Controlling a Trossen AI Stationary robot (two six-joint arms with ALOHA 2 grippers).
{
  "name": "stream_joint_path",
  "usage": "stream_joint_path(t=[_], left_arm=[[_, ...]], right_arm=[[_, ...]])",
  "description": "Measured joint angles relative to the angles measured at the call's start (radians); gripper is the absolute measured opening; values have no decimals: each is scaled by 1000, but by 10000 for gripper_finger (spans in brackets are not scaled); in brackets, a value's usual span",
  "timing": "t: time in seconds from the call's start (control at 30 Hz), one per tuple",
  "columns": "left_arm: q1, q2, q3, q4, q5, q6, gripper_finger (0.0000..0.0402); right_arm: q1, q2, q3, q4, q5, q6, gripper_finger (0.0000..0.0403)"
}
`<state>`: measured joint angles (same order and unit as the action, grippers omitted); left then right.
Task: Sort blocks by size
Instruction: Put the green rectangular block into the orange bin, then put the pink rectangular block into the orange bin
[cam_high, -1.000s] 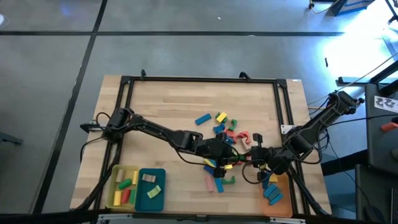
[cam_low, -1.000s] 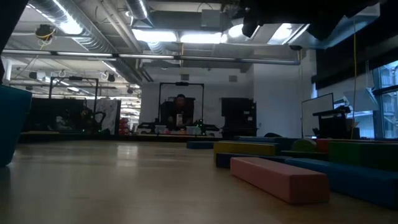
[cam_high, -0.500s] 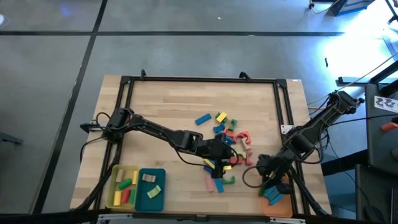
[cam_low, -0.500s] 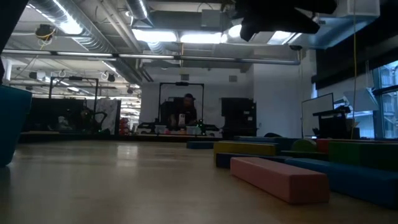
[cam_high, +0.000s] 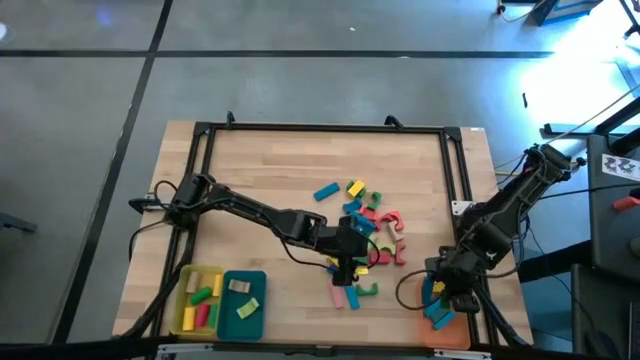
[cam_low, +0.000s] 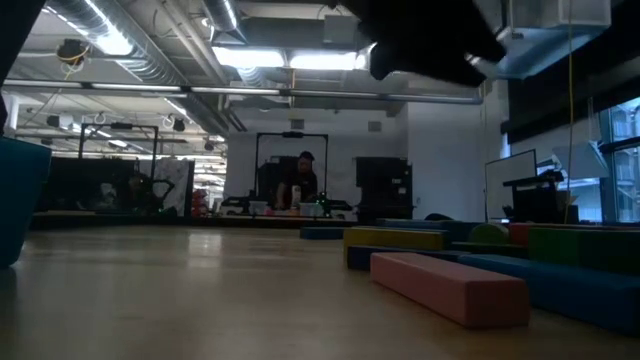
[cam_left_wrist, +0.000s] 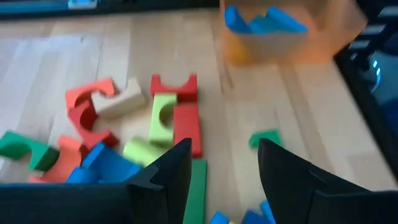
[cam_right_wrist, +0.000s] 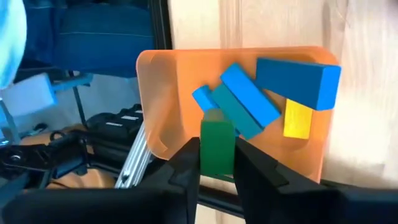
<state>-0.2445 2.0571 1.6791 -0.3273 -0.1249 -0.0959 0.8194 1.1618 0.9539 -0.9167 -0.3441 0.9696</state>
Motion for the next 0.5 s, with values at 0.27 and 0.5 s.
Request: stream_joint_path(t=[0.27,0.5], left_arm=[[2,0,0,-174,0,70,162],[-2,0,-44,-207,14,104,162]], right_arm=[[-1,0,0,1,16,29,116],[-2,0,0,1,87,29,129]])
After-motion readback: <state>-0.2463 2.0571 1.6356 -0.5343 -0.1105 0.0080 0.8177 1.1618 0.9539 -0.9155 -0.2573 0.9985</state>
